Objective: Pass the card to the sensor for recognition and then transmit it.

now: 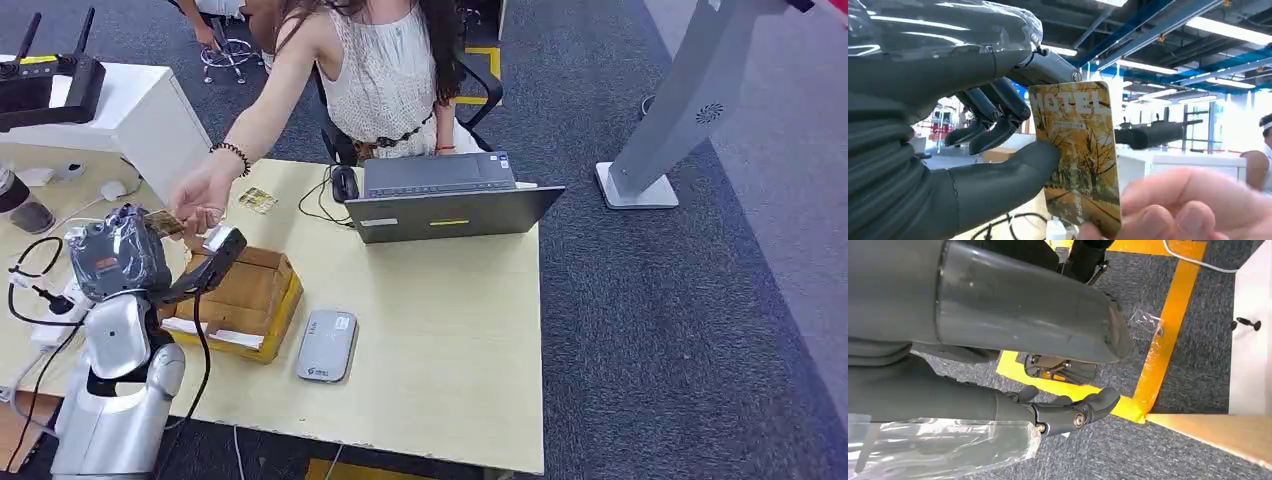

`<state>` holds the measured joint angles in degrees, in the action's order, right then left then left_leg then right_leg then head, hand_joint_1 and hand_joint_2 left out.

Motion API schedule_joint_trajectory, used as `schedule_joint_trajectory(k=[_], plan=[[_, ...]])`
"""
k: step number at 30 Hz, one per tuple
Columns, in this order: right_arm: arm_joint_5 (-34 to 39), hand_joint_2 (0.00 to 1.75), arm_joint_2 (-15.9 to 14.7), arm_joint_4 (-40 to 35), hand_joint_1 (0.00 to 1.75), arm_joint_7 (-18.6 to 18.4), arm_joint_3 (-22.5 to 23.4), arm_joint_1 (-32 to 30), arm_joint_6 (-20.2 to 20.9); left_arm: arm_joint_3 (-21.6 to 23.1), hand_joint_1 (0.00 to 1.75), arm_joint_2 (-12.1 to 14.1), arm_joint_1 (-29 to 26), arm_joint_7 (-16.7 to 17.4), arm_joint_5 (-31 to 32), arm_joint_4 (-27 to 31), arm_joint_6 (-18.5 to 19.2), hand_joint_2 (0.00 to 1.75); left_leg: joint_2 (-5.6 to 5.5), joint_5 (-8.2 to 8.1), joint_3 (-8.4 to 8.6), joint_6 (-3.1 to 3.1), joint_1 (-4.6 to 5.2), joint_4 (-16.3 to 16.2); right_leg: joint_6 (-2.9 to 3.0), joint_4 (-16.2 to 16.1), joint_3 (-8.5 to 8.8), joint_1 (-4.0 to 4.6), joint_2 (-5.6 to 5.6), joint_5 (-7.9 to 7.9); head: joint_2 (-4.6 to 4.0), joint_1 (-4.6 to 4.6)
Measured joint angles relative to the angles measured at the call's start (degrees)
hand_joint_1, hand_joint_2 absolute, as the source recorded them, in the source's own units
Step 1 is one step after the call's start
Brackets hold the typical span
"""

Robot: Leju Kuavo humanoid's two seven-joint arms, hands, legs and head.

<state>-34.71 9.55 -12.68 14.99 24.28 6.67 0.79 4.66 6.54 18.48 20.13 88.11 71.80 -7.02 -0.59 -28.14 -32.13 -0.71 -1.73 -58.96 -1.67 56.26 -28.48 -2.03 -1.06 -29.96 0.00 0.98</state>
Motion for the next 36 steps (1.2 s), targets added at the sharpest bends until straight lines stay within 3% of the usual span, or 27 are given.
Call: schedule_joint_trajectory(k=[2,3,12,15,18,21,24,26,28,30,32,33,34,36], plan=[[-0.07,0.00,0.00,0.00,0.00,0.00,0.26,0.01,0.00,0.52,1.75,0.56,0.63,0.07,0.00,0.00,0.46,1.75,-0.01,0.00,0.00,0.00,0.00,0.00,0.00,0.00,0.00,0.00,0.01,0.00,0.00,0.00],[-0.09,0.00,0.02,0.00,0.00,0.00,0.33,0.04,0.00,0.72,0.00,0.87,0.78,0.13,0.00,0.00,0.48,1.75,0.00,0.00,0.00,0.00,0.00,0.00,0.00,0.00,0.00,0.00,0.00,0.00,0.00,0.00],[-0.48,0.00,0.13,0.00,0.00,0.00,1.18,0.10,0.02,0.90,0.00,1.27,0.94,-1.22,0.00,-0.46,0.48,1.75,0.00,0.00,0.00,0.00,0.00,0.00,0.00,0.00,-0.01,0.00,0.00,0.00,0.00,0.00],[-0.50,0.00,0.13,0.00,0.00,0.00,1.35,0.09,-0.02,0.87,0.00,1.01,0.87,-3.25,0.00,-0.39,0.02,1.75,0.00,0.00,-0.01,0.00,0.00,0.00,0.00,0.00,0.00,0.00,0.00,0.00,0.00,0.00],[-0.20,0.00,0.13,0.00,0.00,0.04,2.01,0.03,-0.22,0.35,0.00,-0.40,-0.31,-6.66,0.00,1.57,-0.52,1.75,0.00,0.00,-0.02,0.00,0.00,0.00,0.00,0.00,0.01,0.00,0.00,0.00,0.00,-0.02],[0.74,0.00,0.13,0.00,0.00,0.68,3.23,-0.28,-0.98,-1.09,0.00,-3.46,-4.41,-14.76,-0.98,7.63,-1.48,1.75,0.04,-0.02,-0.07,0.01,0.04,0.00,-0.01,-0.02,0.01,-0.02,-0.04,0.00,0.00,0.00],[1.88,0.00,0.11,0.00,0.00,1.77,4.90,-1.07,-1.20,-2.49,0.00,-6.06,-11.44,-21.36,-6.22,16.71,-1.95,1.75,0.08,-0.08,-0.10,0.03,0.04,0.00,-0.02,-0.06,-0.07,-0.02,-0.09,-0.03,0.00,0.00],[3.28,0.00,0.07,0.00,0.00,2.80,6.34,-1.76,-1.42,-3.59,0.00,-7.46,-16.65,-25.23,-13.35,22.92,-2.67,1.75,0.07,-0.10,-0.18,0.05,0.04,0.01,-0.05,-0.06,-0.10,-0.02,-0.06,-0.07,0.00,-0.02],[4.75,0.00,0.02,0.00,0.00,4.02,8.09,-2.41,-2.01,-5.58,0.00,-8.46,-22.87,-31.21,-25.12,29.19,-2.86,1.75,0.14,-0.21,-0.17,-0.02,0.03,0.04,-0.03,-0.06,-0.13,-0.01,-0.11,-0.11,0.00,0.07],[5.60,0.00,-0.15,-0.02,0.00,5.05,10.01,-3.12,-2.16,-10.33,0.00,-10.78,-28.83,-40.70,-39.55,34.20,0.18,1.75,0.11,-0.22,-0.18,-0.01,0.02,0.05,-0.01,-0.06,-0.16,0.00,-0.06,-0.16,0.00,0.07],[5.77,0.00,-0.33,-0.09,0.00,5.62,12.07,-3.56,-2.43,-18.05,0.00,-14.13,-32.00,-49.00,-51.06,37.47,7.69,1.75,-0.02,-0.21,-0.25,0.00,0.02,0.06,-0.02,-0.06,-0.13,0.00,0.11,-0.21,0.00,0.02],[5.75,0.00,-0.37,-0.13,0.00,5.70,13.07,-3.68,-2.80,-23.73,0.00,-16.12,-32.17,-51.33,-58.35,37.55,14.43,1.75,-0.10,-0.20,-0.26,0.01,0.02,0.06,-0.01,-0.07,-0.10,0.00,0.24,-0.22,0.00,0.02],[5.75,0.00,-0.37,-0.22,0.00,5.70,14.21,-3.66,-3.37,-29.29,0.00,-17.56,-31.98,-51.56,-66.36,36.83,21.11,1.75,-0.06,-0.20,-0.22,0.01,0.01,0.07,-0.01,-0.06,-0.10,0.00,0.22,-0.22,0.00,-0.09],[5.49,0.00,-0.37,-0.33,0.00,5.55,16.05,-3.74,-4.09,-40.18,0.00,-19.79,-30.81,-52.33,-74.54,34.04,27.35,1.75,0.09,-0.20,-0.08,-0.01,0.01,0.08,0.00,-0.06,-0.18,0.00,0.04,-0.21,0.00,-0.04]])
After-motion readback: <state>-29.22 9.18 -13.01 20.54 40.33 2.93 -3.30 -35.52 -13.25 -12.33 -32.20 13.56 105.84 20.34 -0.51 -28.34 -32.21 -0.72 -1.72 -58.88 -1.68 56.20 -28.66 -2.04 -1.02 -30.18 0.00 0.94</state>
